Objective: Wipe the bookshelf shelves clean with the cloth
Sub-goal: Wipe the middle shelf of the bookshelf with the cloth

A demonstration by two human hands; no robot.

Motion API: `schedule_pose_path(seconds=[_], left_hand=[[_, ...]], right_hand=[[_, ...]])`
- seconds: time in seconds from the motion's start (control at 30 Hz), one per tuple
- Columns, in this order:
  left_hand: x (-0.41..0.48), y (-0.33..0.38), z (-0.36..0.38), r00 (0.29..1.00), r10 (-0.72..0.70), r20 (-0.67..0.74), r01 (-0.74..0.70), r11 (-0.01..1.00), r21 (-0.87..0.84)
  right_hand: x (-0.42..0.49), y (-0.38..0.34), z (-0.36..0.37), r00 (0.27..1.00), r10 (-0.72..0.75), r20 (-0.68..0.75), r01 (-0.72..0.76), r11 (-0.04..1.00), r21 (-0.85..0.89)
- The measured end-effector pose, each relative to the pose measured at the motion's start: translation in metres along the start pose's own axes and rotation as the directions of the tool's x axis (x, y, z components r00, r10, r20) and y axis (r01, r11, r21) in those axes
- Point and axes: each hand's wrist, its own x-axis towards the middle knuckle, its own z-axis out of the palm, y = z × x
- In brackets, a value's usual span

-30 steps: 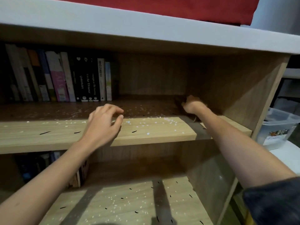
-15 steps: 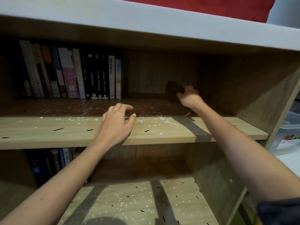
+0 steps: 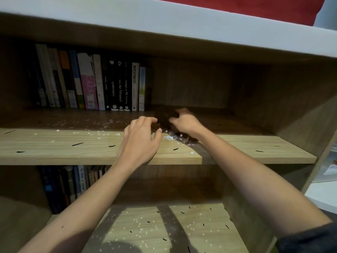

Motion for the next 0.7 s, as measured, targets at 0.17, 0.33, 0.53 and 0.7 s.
schedule_pose_path(seconds=[0.17,0.33,0.53,0.7], left_hand=[[-0.002,0.000,0.000,0.998,0.023,-0.056,-0.023,1.000,0.000],[0.000,-0.001,0.002,0.996,-0.005,-0.091,0.001,0.999,-0.043],[-0.002,-0.003,0.000,0.992,-0.006,-0.124,-0.001,0.998,-0.056],[-0.002,-0.005,0.001,0.989,0.013,-0.149,-0.025,0.997,-0.075]], right_hand=[[0.041,0.041,-0.042,0.965,0.140,-0.224,-0.183,0.965,-0.189],[0.061,0.066,-0.024,0.980,0.174,-0.094,-0.198,0.880,-0.432],[0.031,-0.007,0.015,0.967,-0.148,0.208,0.211,0.923,-0.321],[-0.016,-0.020,-0.014,0.978,-0.123,0.169,0.114,0.992,0.059]])
